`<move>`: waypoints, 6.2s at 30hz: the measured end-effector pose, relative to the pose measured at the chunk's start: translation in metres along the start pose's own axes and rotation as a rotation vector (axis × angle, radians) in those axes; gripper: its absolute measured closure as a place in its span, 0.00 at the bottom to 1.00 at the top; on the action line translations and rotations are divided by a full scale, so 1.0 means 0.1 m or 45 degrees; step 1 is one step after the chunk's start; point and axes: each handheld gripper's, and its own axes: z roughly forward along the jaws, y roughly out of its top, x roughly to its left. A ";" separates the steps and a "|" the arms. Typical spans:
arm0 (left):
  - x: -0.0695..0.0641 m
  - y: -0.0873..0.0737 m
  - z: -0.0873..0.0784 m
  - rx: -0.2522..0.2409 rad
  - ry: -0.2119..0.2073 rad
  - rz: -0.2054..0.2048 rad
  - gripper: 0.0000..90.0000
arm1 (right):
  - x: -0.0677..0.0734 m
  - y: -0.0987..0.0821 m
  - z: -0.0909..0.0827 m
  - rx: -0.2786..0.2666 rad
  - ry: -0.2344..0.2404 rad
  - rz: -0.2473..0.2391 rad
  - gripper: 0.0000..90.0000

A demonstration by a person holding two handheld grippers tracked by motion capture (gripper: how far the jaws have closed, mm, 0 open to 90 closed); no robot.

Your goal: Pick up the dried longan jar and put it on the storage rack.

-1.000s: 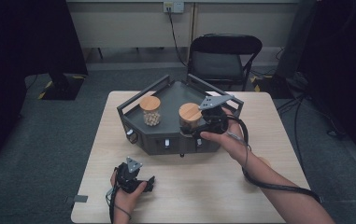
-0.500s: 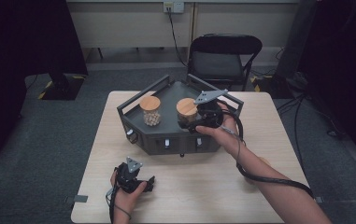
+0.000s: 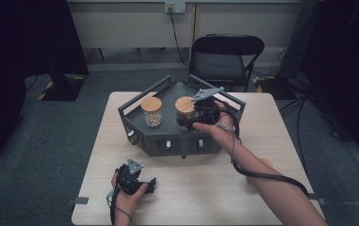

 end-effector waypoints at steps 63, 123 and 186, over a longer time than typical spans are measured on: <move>0.00 0.00 0.00 0.000 -0.002 0.002 0.00 | -0.08 0.02 0.37 0.085 -0.054 0.067 0.28; 0.00 0.00 0.00 0.000 -0.001 0.002 0.00 | -0.13 -0.10 0.13 0.064 -0.060 0.198 0.02; 0.00 0.00 0.00 -0.001 -0.001 0.002 0.00 | 0.10 -0.88 -0.83 -0.056 0.091 0.240 0.02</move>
